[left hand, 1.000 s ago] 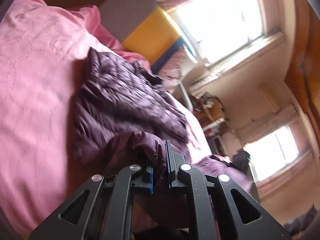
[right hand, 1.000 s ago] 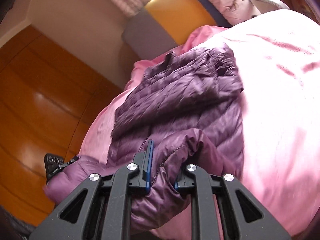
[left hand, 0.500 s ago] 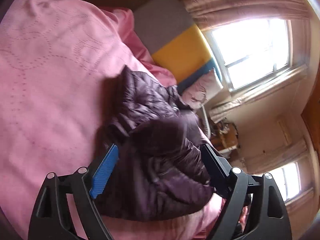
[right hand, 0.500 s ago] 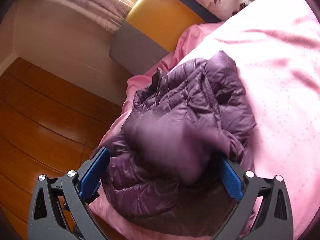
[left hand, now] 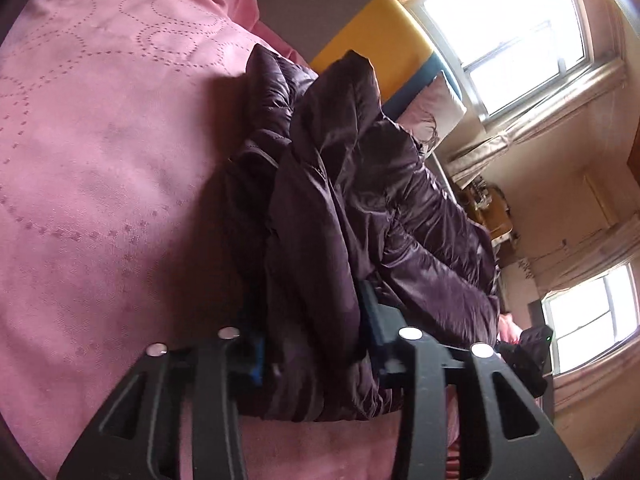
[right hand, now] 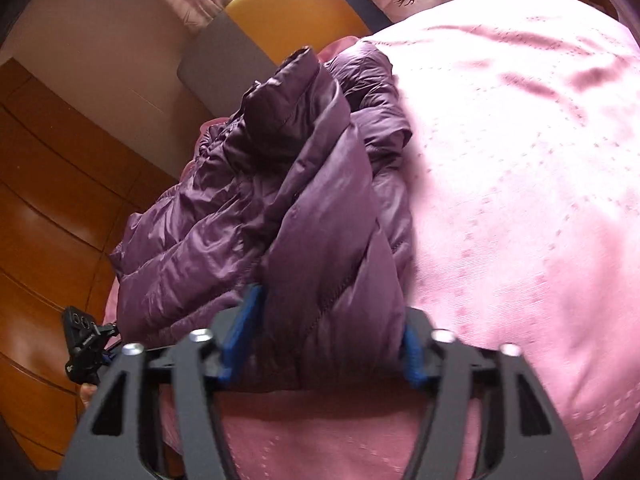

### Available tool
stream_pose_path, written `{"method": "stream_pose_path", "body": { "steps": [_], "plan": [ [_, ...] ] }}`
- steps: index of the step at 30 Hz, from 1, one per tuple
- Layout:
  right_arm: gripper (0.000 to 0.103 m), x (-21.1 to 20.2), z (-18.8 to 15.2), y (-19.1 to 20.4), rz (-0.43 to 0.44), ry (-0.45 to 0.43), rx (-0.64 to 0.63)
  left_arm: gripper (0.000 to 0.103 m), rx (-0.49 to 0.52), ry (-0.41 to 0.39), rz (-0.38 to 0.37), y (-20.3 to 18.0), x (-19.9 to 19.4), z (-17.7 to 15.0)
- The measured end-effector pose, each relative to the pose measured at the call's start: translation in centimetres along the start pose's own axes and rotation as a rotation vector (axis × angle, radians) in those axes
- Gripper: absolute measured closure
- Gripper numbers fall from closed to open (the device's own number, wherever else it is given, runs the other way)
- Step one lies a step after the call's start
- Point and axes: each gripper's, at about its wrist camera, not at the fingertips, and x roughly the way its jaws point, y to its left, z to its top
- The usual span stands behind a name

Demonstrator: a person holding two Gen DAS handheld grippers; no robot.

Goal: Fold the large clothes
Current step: 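Lift the hem with both tools and fold it up toward the collar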

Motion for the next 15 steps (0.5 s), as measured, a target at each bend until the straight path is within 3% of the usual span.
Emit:
{"method": "stream_pose_path", "body": {
  "steps": [1,4,11,15],
  "plan": [
    [0.073,-0.2,-0.1,0.0,0.005,0.0,-0.003,0.078,0.007,-0.001,0.003,0.0,-0.2,-0.1],
    [0.081,-1.4,-0.9,0.2,0.014,0.01,-0.033,0.087,0.028,-0.001,-0.002,-0.2,-1.3,-0.7],
    [0.081,-4.1,-3.9,1.3,0.012,0.047,-0.078,0.089,0.082,0.036,0.001,-0.8,-3.3,-3.5],
    [0.081,-6.0,-6.6,1.3,-0.008,0.093,-0.105,0.089,0.092,0.078,-0.007,-1.3,-5.3,-6.7]
  ]
}}
